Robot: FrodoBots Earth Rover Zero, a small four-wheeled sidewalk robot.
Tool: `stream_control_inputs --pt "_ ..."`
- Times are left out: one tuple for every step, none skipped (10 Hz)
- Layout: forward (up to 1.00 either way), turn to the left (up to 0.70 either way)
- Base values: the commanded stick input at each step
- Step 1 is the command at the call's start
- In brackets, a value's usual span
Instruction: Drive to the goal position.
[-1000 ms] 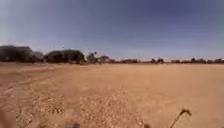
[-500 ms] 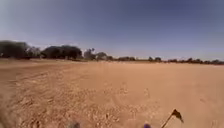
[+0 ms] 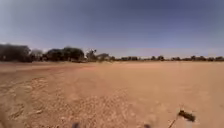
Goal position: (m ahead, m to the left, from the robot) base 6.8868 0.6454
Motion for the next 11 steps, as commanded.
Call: stream_control_inputs --pt "0.70 0.00" --pt "0.70 0.00" --pt "0.70 0.00" --pt "0.70 0.00" --pt "0.70 0.00" --pt "0.70 0.00" --pt "0.70 0.00" --pt "0.70 0.00" --pt "0.70 0.00" --pt "0.70 0.00" --pt "0.70 0.00"
